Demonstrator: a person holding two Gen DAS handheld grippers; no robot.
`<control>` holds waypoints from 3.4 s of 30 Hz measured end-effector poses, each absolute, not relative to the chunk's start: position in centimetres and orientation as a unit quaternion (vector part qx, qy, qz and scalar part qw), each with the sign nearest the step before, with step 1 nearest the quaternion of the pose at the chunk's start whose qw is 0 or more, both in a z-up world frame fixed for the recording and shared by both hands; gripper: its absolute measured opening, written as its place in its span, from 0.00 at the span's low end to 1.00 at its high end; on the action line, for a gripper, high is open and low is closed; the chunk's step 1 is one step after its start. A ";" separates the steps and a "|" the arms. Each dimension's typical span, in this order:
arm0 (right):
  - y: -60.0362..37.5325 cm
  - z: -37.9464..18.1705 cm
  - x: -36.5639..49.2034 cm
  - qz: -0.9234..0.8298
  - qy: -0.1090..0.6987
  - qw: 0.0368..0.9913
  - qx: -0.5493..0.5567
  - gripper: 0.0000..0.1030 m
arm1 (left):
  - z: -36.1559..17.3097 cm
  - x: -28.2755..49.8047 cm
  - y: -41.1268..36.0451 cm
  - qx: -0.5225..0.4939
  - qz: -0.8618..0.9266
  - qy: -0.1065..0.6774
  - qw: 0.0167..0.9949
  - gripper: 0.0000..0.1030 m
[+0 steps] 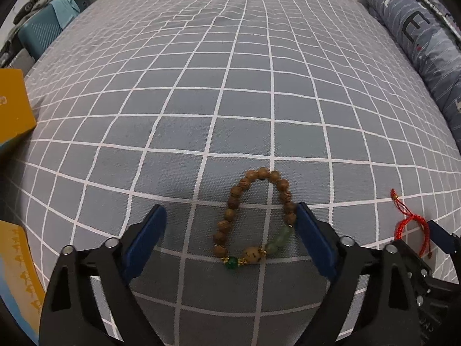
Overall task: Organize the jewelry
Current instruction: 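Grasp the brown wooden bead bracelet with the left tool while the right tool grasps the red string bracelet, then carry the wooden bead and red string bracelets with both tools into the white box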
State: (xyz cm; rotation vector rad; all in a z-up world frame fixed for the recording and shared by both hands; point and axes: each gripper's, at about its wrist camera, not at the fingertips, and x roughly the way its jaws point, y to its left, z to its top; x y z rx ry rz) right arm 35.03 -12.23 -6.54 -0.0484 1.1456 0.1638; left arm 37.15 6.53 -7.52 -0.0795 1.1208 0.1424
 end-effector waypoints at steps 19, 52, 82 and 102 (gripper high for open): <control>-11.8 -6.3 34.9 0.044 0.533 0.845 -0.027 0.04 | -6.1 35.3 4.9 -0.044 0.034 0.527 0.848 0.14; -10.4 0.8 30.3 0.062 0.480 0.875 -0.023 0.04 | 1.5 28.9 5.4 -0.045 0.027 0.476 0.878 0.14; 0.6 6.2 20.1 0.156 0.434 0.884 -0.073 0.04 | 7.4 14.6 14.8 -0.075 0.092 0.437 0.891 0.14; 19.2 7.2 13.4 0.294 0.412 0.854 -0.126 0.04 | 6.9 4.9 29.8 -0.144 0.216 0.433 0.863 0.15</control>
